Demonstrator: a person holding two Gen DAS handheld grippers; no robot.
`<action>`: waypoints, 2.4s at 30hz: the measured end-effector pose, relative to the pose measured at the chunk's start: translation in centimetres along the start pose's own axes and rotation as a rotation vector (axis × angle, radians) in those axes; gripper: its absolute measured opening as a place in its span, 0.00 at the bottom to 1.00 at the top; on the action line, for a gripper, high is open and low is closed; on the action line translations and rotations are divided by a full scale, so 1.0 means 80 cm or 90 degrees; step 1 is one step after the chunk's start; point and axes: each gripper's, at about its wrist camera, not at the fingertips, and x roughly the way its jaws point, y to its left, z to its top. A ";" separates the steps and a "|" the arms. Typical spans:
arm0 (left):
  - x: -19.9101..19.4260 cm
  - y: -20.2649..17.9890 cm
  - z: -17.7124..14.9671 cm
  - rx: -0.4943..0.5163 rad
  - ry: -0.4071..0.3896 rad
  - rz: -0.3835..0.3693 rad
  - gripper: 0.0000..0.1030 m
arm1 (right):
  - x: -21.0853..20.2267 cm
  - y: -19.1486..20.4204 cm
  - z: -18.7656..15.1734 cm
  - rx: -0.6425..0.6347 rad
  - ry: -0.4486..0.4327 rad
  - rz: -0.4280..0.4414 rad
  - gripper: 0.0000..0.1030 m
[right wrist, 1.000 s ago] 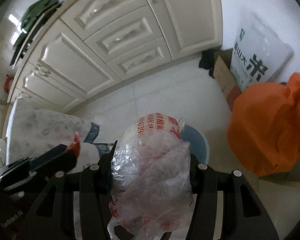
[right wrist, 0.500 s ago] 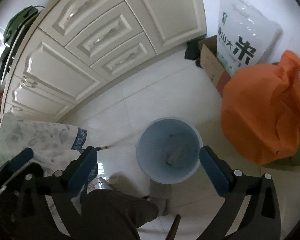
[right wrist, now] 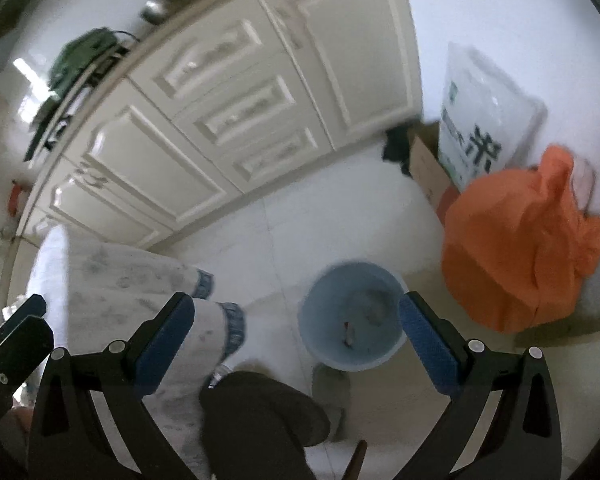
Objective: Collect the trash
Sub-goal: 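Bring both open tools back to the trash pile on the table, then grasp the barcoded bread bag with the left tool while the right tool grasps the green-white carton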
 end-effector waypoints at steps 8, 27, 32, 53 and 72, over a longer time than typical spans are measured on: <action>-0.164 0.062 -0.066 -0.043 -0.111 0.073 0.99 | -0.074 0.116 -0.003 -0.103 -0.072 0.054 1.00; -0.428 0.153 -0.210 -0.176 -0.277 0.260 0.99 | -0.178 0.358 -0.079 -0.349 -0.180 0.174 1.00; -0.463 0.151 -0.259 -0.214 -0.302 0.302 0.99 | -0.196 0.398 -0.100 -0.392 -0.201 0.207 1.00; -0.472 0.218 -0.325 -0.345 -0.215 0.371 0.99 | -0.099 0.468 -0.173 -0.504 -0.060 0.214 1.00; -0.328 0.384 -0.290 -0.495 -0.076 0.294 0.99 | 0.070 0.497 -0.209 -0.479 0.111 0.191 0.92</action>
